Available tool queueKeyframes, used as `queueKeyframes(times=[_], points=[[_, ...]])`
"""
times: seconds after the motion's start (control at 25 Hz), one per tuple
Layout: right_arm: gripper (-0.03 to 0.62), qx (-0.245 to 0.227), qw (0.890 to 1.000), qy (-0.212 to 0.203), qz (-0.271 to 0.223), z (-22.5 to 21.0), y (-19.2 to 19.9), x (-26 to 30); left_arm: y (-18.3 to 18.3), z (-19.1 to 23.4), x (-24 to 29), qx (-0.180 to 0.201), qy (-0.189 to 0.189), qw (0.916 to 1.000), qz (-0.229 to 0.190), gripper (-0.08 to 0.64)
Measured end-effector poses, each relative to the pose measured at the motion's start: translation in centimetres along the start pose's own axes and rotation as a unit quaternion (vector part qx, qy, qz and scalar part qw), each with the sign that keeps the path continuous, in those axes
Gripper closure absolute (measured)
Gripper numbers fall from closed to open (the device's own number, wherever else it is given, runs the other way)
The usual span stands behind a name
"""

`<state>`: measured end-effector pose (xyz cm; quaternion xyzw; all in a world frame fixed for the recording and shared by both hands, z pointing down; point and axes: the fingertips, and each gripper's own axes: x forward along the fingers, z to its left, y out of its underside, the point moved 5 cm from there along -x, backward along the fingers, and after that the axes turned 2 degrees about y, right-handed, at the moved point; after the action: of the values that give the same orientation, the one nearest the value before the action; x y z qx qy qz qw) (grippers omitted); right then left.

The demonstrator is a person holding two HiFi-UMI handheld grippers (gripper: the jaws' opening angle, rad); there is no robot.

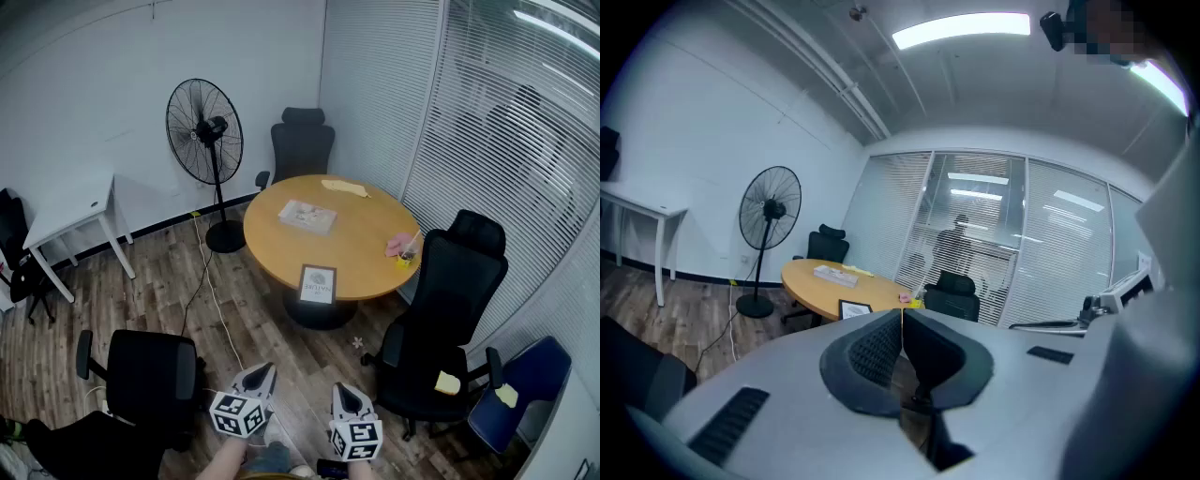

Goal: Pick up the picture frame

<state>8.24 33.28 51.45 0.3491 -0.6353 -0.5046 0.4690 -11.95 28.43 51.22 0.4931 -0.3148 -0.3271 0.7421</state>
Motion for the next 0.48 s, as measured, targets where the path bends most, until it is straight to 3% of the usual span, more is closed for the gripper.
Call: queueKeyframes(times=[0.4, 0.48], points=[[0.580, 0.001, 1.000, -0.004, -0.007, 0.6, -0.9, -0.9, 0.0, -0.3, -0.5, 0.008, -0.014, 0.9997, 0.020, 0.531], [0.580, 0.003, 1.000, -0.010, -0.006, 0.7, -1.0, -1.2, -0.2, -0.6, -0.8, -0.011, -0.003, 0.9998, 0.015, 0.529]])
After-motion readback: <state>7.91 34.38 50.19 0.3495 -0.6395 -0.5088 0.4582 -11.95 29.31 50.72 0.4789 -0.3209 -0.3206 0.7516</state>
